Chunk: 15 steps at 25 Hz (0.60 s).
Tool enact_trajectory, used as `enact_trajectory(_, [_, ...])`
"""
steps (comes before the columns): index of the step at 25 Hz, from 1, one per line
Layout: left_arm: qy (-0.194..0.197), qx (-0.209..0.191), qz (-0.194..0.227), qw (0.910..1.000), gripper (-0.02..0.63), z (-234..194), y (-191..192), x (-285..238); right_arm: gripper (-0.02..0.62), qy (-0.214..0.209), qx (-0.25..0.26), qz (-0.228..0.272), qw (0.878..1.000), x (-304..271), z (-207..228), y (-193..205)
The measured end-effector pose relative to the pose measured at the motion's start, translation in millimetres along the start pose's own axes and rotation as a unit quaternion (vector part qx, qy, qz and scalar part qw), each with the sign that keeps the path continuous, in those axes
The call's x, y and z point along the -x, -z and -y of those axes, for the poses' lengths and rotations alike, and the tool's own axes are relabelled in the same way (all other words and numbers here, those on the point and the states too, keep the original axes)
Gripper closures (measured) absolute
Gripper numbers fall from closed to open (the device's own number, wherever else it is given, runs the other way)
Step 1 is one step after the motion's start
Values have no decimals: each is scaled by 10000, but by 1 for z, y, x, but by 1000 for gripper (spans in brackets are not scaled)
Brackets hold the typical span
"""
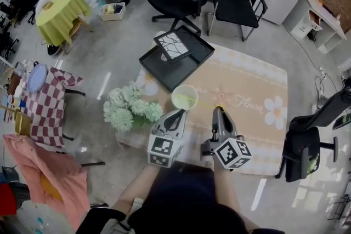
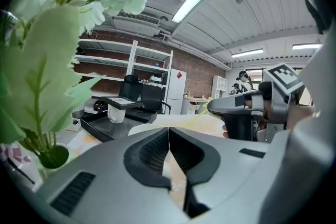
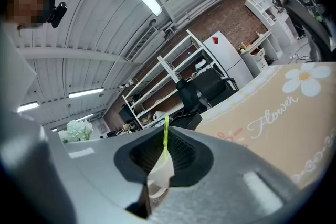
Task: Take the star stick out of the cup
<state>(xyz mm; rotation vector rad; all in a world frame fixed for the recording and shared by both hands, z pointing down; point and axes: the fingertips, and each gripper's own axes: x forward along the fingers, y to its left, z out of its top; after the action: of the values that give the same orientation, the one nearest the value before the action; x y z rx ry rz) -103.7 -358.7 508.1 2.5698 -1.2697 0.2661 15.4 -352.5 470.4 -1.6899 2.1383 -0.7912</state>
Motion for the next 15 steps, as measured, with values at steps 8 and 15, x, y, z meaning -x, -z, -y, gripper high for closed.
enact_trajectory(8, [16,-20,70,10000,595,1,-4,5,580,-37,93,99,9999,5,-7,-4])
enact_trajectory(15, [91,-85,74,9999,595,8,-5,9,580,-33,148,209,9997,14,-11,-9])
